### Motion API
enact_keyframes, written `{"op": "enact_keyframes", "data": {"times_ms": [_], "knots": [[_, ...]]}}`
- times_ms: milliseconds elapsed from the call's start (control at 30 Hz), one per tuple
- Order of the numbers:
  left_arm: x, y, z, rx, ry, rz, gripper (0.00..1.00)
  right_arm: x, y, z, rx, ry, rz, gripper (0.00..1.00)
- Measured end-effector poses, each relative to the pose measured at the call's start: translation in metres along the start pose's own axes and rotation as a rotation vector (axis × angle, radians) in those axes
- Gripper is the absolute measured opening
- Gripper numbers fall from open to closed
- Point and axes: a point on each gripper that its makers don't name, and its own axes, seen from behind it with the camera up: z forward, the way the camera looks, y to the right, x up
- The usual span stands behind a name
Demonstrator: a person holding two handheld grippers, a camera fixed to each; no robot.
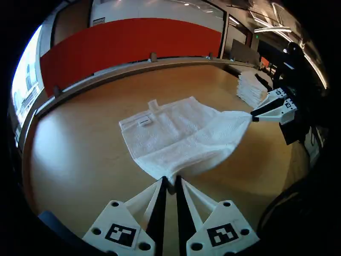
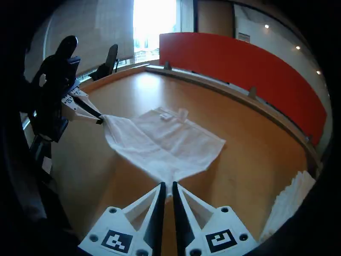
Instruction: Fold towel
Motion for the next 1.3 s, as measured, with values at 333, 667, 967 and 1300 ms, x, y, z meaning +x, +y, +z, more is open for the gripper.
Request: {"op": "enact_keyframes", "data": {"times_ms": [333, 667, 967, 1300], "knots": [[0.020, 0.009, -0.023, -0.006, 0.013, -0.018, 0.15, 0.020, 0.003, -0.023, -0.001, 0.027, -0.006, 0.12], [0.022, 0.023, -0.042, -0.025, -0.002, -0.034, 0.15, 0.033, -0.001, -0.048, 0.009, 0.042, -0.007, 0.12], [0.025, 0.035, -0.057, -0.043, -0.010, -0.056, 0.15, 0.036, -0.005, -0.063, 0.013, 0.045, 0.005, 0.12], [0.021, 0.043, -0.066, -0.051, -0.017, -0.075, 0.15, 0.036, -0.007, -0.071, 0.018, 0.041, -0.002, 0.12]]}}
